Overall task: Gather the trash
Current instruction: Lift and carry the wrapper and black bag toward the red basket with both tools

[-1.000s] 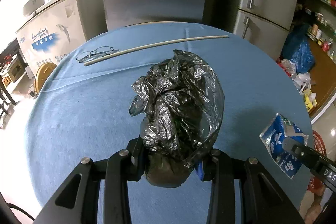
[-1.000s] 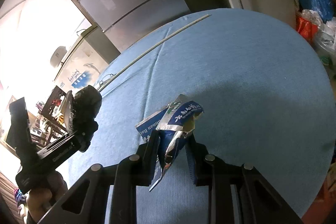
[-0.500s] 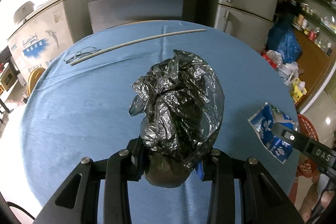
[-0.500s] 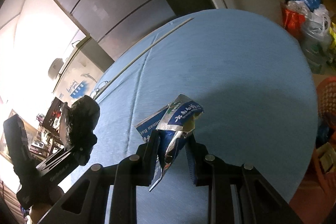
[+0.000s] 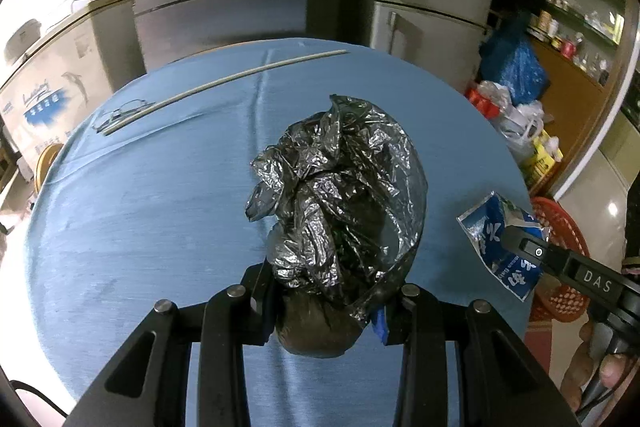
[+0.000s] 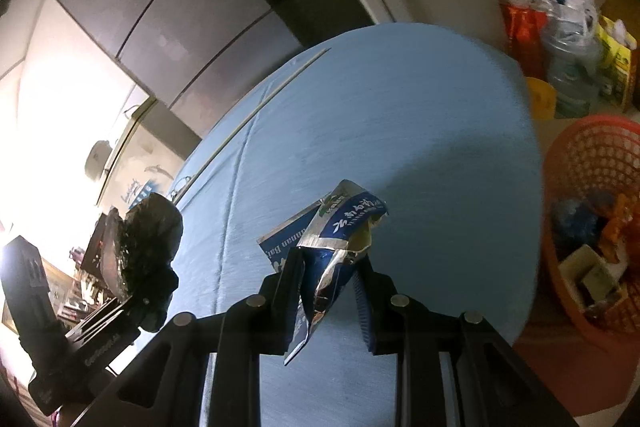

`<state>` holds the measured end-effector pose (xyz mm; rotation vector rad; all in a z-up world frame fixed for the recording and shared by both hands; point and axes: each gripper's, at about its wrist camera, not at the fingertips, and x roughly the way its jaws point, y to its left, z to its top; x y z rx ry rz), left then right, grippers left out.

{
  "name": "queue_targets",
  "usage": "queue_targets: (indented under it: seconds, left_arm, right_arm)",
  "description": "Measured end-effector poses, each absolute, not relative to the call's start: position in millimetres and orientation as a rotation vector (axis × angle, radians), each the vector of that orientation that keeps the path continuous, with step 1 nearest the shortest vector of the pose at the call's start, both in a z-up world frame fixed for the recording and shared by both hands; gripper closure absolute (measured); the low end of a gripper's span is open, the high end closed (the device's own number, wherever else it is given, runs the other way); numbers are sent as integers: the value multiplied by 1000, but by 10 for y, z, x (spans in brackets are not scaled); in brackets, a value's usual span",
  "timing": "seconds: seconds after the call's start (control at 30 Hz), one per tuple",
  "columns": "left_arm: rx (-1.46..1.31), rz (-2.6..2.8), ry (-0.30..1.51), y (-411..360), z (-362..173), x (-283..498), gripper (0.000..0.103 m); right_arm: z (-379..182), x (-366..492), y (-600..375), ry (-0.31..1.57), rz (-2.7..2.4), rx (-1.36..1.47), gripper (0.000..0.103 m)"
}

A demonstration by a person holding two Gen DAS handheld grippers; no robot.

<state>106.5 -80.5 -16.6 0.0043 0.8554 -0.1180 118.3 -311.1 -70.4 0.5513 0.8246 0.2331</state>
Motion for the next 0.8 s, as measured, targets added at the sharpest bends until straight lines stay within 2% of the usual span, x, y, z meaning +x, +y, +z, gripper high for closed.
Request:
queue_targets:
  seconds: [0.8]
  left_arm:
    - [126, -285, 851, -1774, -155, 1001, 65]
  right_arm:
    - [-772, 668, -4272, 742, 20, 666, 76]
